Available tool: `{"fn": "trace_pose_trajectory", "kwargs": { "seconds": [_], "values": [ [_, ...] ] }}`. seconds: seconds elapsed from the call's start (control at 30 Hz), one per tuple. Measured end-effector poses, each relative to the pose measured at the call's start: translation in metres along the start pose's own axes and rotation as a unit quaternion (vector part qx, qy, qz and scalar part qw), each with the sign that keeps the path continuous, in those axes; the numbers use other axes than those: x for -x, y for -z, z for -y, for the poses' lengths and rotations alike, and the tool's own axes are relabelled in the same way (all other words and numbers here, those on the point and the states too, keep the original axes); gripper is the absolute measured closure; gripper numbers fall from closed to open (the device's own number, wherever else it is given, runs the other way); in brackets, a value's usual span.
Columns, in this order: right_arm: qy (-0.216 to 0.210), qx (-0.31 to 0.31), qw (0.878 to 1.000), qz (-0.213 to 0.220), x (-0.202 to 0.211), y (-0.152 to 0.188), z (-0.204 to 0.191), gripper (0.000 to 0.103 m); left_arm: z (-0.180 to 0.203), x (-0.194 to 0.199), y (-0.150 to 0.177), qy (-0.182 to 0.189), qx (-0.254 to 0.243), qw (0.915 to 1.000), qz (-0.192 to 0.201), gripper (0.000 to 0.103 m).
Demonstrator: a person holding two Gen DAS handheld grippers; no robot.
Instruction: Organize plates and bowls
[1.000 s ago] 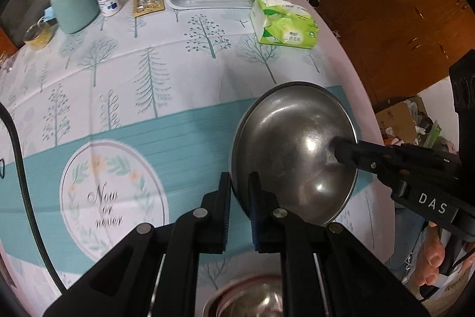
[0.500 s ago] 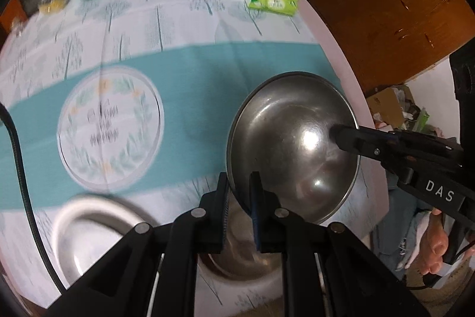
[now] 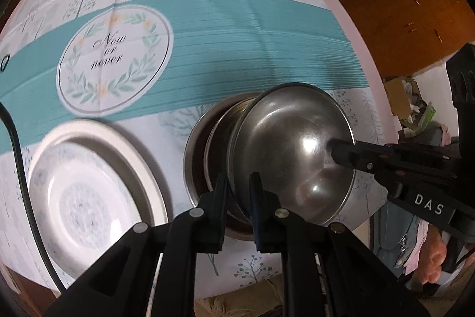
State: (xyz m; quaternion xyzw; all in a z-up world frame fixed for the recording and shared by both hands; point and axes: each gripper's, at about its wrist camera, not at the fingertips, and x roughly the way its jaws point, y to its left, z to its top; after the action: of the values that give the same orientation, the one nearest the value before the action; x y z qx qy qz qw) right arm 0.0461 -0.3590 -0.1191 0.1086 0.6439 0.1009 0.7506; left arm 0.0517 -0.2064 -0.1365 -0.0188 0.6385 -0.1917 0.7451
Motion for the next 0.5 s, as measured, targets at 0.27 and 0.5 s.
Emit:
{"fn": "trace_pose_trajectory", "kwargs": {
  "seconds": [0.27, 0.5],
  "values": [
    [0.008, 0.007, 1.000, -0.005, -0.008, -0.001, -0.006, 0.095, -0.004, -0.010, 0.000, -0.008, 0.002, 0.9999, -0.010, 0.092],
    [0.021, 0.004, 1.000, -0.018, -0.018, -0.002, -0.002, 0.095, -0.001, -0.018, -0.001, -0.006, 0.001, 0.9999, -0.016, 0.088]
  ]
}}
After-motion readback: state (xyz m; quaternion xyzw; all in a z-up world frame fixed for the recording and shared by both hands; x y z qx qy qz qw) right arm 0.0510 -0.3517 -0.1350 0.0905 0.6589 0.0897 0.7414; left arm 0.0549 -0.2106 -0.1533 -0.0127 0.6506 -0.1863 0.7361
